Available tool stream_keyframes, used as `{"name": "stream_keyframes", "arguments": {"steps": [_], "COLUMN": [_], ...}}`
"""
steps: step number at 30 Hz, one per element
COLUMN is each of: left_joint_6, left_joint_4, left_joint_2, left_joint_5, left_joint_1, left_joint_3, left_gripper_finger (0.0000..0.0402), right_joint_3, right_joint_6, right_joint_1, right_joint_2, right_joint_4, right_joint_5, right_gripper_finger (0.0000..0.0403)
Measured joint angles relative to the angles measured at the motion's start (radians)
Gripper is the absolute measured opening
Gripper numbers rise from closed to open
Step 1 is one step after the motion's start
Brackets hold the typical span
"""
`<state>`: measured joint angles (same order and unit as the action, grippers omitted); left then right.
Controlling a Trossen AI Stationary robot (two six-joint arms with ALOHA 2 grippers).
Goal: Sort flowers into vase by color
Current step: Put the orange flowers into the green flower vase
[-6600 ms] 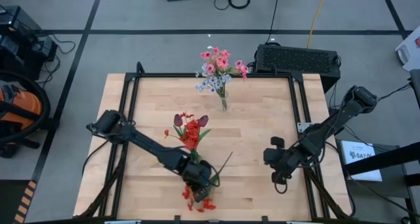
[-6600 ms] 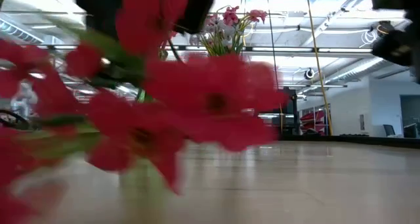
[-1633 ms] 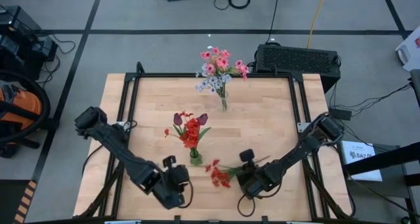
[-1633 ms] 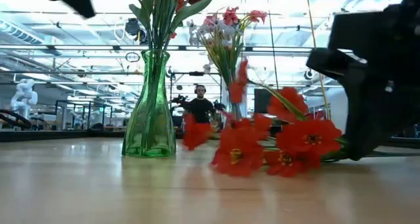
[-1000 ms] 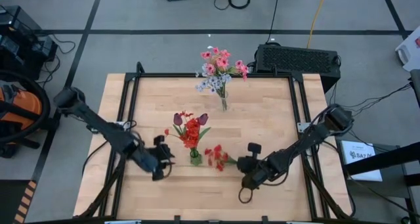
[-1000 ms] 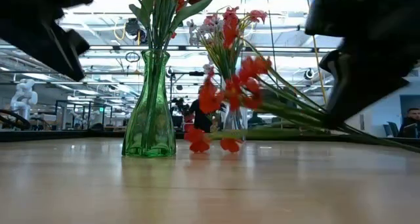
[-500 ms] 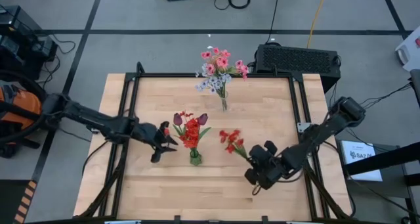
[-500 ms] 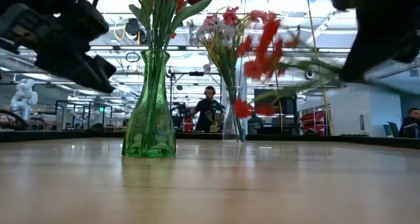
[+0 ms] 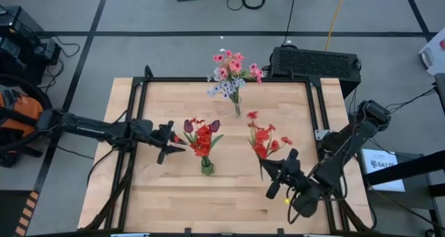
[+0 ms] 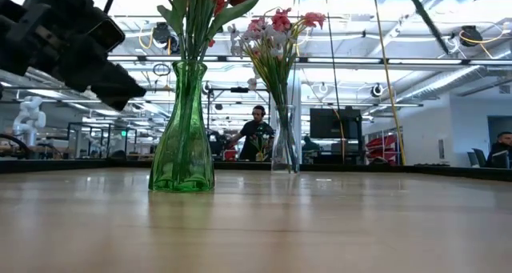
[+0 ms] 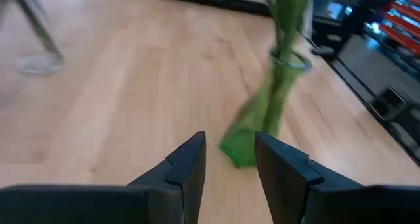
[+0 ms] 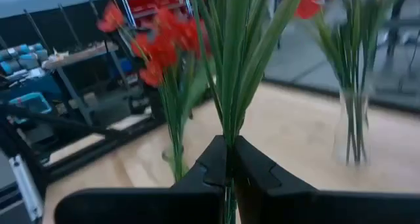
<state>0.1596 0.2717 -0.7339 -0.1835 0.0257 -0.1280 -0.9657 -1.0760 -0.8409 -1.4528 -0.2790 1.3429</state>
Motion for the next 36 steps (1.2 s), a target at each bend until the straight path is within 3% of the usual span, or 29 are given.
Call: {"name": "stream_keyframes", "arguments": {"steps": [2, 5, 9, 12, 16, 19, 27, 36], "left_joint_6": [-0.002, -0.008, -0.008, -0.008, 0.000, 0.018, 0.018, 0.019], "left_joint_4": [-0.002, -0.011, -0.040, -0.045, -0.046, -0.046, -0.045, -0.045], "left_joint_2": [0.030, 0.070, 0.103, 0.107, 0.107, 0.107, 0.107, 0.115], "left_joint_5": [0.012, 0.012, 0.012, 0.012, 0.011, 0.006, -0.004, -0.048], "left_joint_1": [-0.011, -0.024, -0.027, -0.026, -0.025, -0.025, -0.025, -0.025], "left_joint_3": [0.000, 0.000, 0.000, 0.000, 0.000, 0.000, 0.000, 0.000], "left_gripper_finger": [0.0136, 0.0136, 0.0136, 0.0136, 0.0136, 0.0136, 0.0136, 0.0136], "right_joint_3": [0.000, 0.000, 0.000, 0.000, -0.001, -0.002, -0.002, -0.051], "right_joint_6": [0.154, 0.331, 0.514, 0.762, 1.098, 1.242, 1.333, 1.305], "right_joint_1": [0.010, 0.042, 0.102, 0.148, 0.202, 0.241, 0.344, 0.446], "right_joint_2": [0.000, -0.001, -0.002, -0.016, -0.080, -0.158, -0.390, -0.497], "right_joint_4": [0.121, 0.278, 0.479, 0.668, 0.975, 1.196, 1.635, 1.682], "right_joint_5": [0.023, -0.024, -0.166, -0.271, -0.438, -0.581, -0.778, -0.921], "right_gripper_finger": [0.0006, 0.0006, 0.0006, 0.0006, 0.0002, 0.0001, 0.0001, 0.0000]}}
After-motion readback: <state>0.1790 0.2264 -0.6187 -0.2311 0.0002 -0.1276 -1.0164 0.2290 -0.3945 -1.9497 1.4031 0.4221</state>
